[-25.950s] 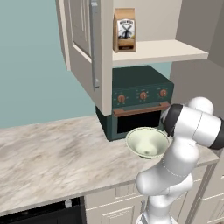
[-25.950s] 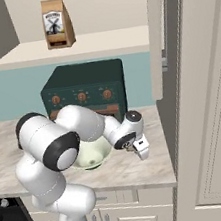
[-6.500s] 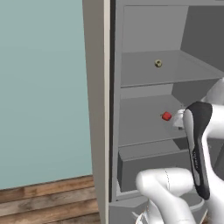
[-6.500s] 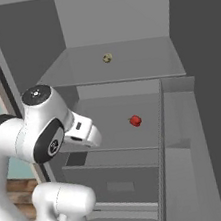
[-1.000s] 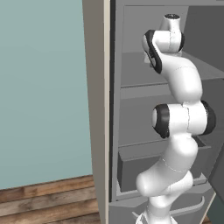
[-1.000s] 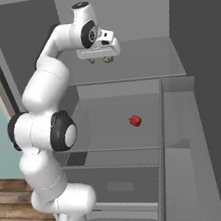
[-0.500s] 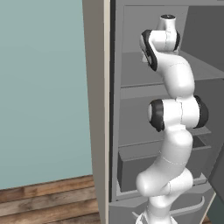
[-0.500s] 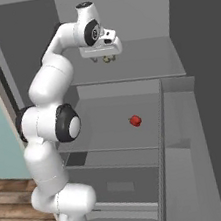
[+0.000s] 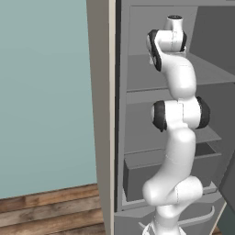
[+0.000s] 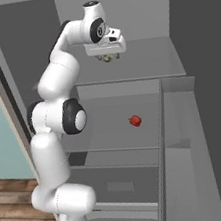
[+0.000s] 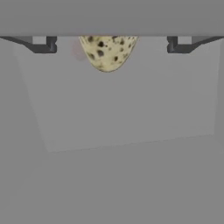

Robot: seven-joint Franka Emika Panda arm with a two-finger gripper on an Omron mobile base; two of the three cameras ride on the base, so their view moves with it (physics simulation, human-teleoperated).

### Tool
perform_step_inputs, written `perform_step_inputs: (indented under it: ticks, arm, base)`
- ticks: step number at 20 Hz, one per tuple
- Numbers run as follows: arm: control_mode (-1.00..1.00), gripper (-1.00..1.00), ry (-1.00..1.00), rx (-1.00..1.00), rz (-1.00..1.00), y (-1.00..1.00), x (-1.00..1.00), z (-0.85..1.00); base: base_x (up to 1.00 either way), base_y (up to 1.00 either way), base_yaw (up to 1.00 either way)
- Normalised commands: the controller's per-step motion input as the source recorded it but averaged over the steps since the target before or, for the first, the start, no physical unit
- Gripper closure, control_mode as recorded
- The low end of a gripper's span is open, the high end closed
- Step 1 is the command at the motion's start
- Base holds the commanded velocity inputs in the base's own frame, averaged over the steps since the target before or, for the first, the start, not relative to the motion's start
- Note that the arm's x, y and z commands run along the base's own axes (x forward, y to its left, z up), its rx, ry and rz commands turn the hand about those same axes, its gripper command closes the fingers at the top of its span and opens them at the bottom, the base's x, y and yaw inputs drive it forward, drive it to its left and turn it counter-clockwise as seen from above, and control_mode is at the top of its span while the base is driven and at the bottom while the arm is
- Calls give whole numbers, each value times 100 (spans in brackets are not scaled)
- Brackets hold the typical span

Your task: Pick the egg and butter from the fridge and place them by the bowl for mixing.

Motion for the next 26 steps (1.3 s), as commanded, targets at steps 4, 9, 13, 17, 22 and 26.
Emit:
perform_step_inputs:
  ticks: [4,9,13,17,22,26]
  arm:
    - [-100,-100,3,7,0,-2,3,-3]
    - [-100,-100,2,6,-1,0,-7,-5]
    - [-100,-100,3,4,-2,0,-11,-11]
    - [-100,-100,3,1,-2,1,-8,-17]
    - [-100,-100,0,1,-2,8,-1,-15]
    - [-100,100,0,1,-3,15,20,-14]
  base:
    - [0,0,0]
    - [0,0,0]
    - [0,0,0]
    - [0,0,0]
    - [0,0,0]
    - [0,0,0]
